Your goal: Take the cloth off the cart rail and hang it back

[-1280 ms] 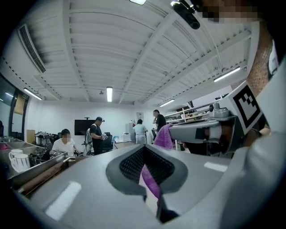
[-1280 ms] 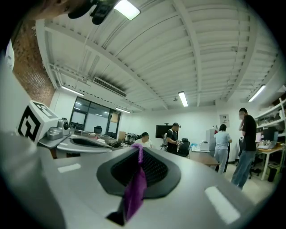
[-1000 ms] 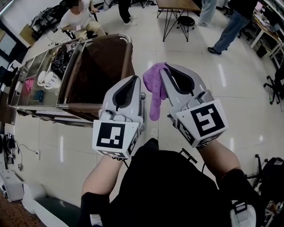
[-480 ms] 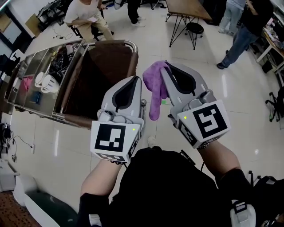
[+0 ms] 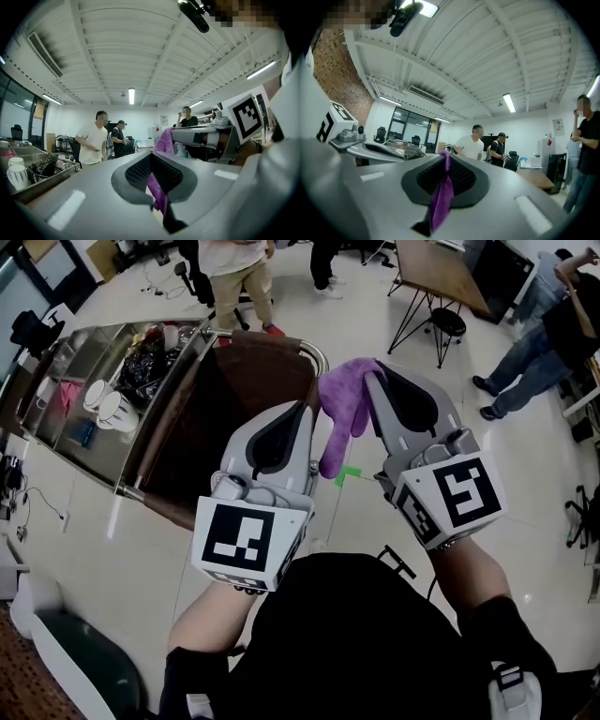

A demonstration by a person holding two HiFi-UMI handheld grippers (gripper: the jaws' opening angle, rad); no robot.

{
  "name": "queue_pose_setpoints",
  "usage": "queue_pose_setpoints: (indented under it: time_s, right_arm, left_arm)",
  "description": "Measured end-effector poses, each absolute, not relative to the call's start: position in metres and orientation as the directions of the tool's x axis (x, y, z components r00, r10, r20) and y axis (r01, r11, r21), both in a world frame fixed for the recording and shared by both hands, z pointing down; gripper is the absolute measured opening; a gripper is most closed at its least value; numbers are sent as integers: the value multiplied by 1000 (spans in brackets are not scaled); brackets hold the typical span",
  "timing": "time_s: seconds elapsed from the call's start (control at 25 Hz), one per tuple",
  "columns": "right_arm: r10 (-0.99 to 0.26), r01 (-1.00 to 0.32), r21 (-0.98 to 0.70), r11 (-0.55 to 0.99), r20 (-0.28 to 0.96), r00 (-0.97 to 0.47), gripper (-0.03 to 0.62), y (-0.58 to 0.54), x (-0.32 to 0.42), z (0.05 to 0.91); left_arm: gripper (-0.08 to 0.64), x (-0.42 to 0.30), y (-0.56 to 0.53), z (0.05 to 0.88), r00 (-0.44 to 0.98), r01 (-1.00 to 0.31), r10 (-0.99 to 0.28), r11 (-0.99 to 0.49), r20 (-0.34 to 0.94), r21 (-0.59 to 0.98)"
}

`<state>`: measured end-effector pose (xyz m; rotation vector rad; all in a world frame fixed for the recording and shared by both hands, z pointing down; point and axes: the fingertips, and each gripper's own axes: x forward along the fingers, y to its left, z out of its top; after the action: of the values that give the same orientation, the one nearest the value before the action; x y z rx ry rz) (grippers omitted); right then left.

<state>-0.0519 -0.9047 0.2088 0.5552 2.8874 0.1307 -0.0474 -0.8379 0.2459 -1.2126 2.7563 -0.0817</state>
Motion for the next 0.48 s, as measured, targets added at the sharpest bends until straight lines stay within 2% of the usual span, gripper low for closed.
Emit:
queue_pose_setpoints:
  time_s: [0.12,0.28,0.48]
  right_arm:
    - [385,368,121,922,-179,-905,14,-907,-72,210]
    - [397,383,109,917,-182,-899,14,-913,-88,210]
    - [427,415,104,904,-193,-883,14,-921,-97,204]
  left_arm:
    - [-2,-63,-838,251,-679,-724,-730,683,-79,-96]
    - [-2,-65,-842,273,-690,-722,-718,691,87,-27]
    - [-2,-70,-850,274,-720,-692,-688,721,89,-27]
